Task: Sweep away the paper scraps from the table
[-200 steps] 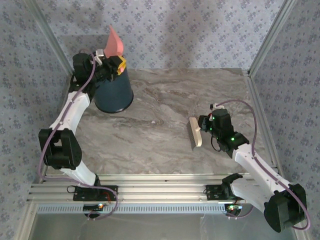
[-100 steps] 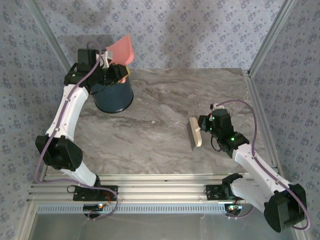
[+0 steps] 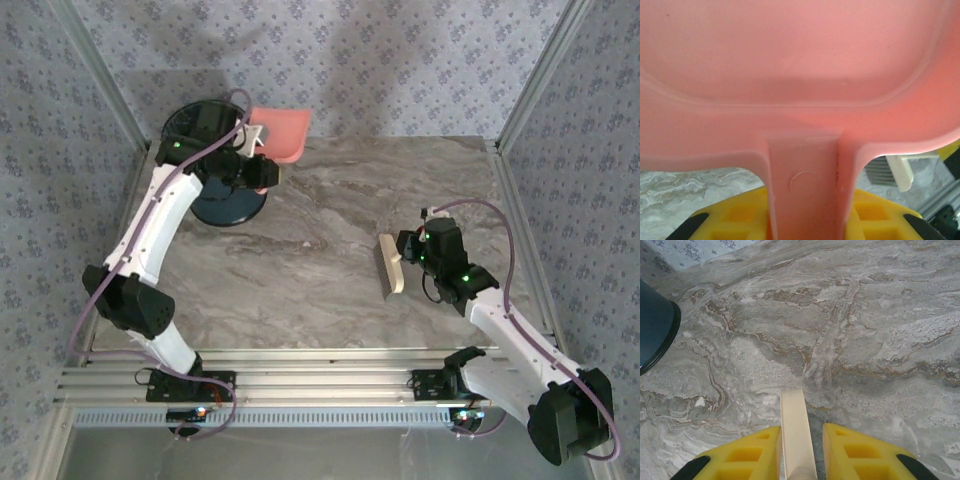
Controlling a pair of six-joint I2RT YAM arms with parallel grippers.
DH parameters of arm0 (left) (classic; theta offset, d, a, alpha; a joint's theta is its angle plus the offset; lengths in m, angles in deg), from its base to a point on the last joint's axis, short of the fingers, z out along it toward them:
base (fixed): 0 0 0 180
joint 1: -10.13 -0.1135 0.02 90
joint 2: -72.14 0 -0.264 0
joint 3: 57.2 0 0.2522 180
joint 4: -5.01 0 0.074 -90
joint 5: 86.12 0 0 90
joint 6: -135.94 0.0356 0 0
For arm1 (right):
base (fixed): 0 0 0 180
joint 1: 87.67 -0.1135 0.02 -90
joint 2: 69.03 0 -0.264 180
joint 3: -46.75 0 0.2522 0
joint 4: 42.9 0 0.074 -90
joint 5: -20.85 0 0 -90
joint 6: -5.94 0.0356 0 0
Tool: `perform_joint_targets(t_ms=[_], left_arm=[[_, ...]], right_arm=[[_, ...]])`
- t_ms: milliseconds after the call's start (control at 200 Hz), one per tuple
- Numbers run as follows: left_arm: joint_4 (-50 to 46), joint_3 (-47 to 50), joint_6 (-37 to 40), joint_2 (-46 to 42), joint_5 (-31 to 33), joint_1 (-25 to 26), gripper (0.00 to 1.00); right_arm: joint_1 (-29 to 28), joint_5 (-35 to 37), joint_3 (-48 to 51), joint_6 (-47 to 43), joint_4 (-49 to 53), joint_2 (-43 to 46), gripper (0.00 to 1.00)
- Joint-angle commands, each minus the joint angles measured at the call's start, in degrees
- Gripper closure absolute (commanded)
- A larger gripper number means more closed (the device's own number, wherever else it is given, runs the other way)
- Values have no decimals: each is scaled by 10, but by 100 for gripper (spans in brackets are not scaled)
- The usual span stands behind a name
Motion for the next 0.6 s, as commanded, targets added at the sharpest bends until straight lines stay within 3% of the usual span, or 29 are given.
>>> perform_joint_targets(t_ms=[0,595], left_arm=[[-57,-28,68,18,44,23,100],[-128,-4,191,98,133,133,100]], right_arm=[[4,-1,-2,11,-2,11,100],[12,13,3,9,10,25,100]])
